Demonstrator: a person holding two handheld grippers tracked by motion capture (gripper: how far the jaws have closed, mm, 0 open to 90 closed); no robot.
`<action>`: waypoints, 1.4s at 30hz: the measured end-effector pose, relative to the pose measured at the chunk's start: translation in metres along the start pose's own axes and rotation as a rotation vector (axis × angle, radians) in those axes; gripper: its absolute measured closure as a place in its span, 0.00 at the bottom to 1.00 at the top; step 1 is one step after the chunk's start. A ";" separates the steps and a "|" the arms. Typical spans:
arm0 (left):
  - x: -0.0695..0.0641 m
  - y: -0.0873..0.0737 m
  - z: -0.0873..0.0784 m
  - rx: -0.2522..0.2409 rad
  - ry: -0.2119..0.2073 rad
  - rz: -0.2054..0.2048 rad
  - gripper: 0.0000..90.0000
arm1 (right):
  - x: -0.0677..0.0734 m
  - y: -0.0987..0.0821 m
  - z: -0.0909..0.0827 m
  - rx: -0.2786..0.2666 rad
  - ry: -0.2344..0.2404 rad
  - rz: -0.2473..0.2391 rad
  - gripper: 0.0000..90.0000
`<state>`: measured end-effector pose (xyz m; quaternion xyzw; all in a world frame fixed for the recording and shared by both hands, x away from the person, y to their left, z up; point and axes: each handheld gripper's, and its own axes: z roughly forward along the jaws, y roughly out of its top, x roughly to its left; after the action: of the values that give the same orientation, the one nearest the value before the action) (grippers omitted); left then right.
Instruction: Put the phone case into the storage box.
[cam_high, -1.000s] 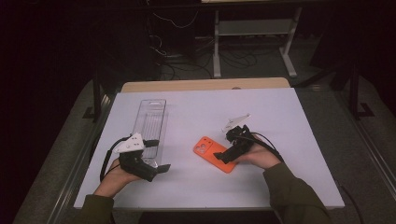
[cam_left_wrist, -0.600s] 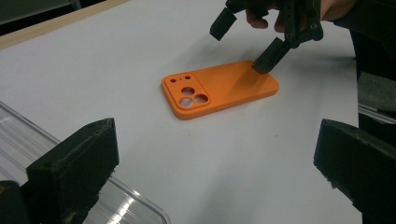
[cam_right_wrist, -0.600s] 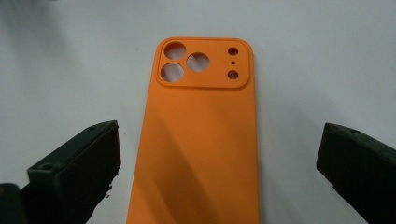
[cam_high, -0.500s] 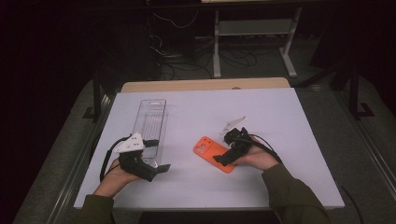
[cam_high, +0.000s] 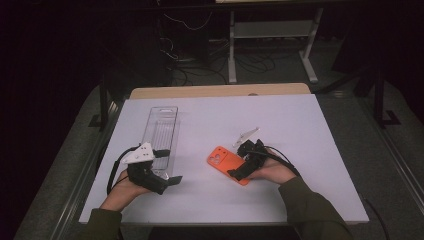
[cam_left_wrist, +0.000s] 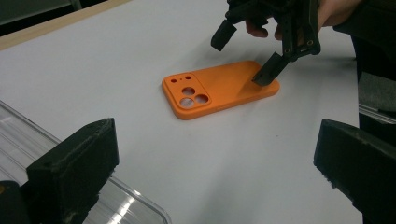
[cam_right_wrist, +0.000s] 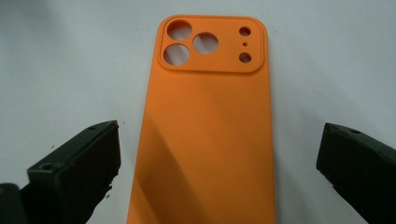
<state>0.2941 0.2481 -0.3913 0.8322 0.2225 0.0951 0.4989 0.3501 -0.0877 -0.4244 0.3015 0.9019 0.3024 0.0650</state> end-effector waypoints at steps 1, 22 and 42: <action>0.000 0.000 0.000 0.000 0.000 -0.001 0.00 | 0.000 0.000 0.001 0.000 0.001 0.000 0.00; 0.000 0.000 0.000 0.002 0.000 -0.006 0.00 | 0.003 -0.003 0.013 0.050 -0.012 -0.023 0.00; 0.000 0.000 0.000 0.000 0.000 -0.007 0.00 | 0.004 -0.005 0.019 0.076 -0.027 -0.043 0.06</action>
<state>0.2942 0.2483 -0.3913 0.8315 0.2255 0.0933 0.4990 0.3499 -0.0785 -0.4428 0.2884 0.9180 0.2626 0.0720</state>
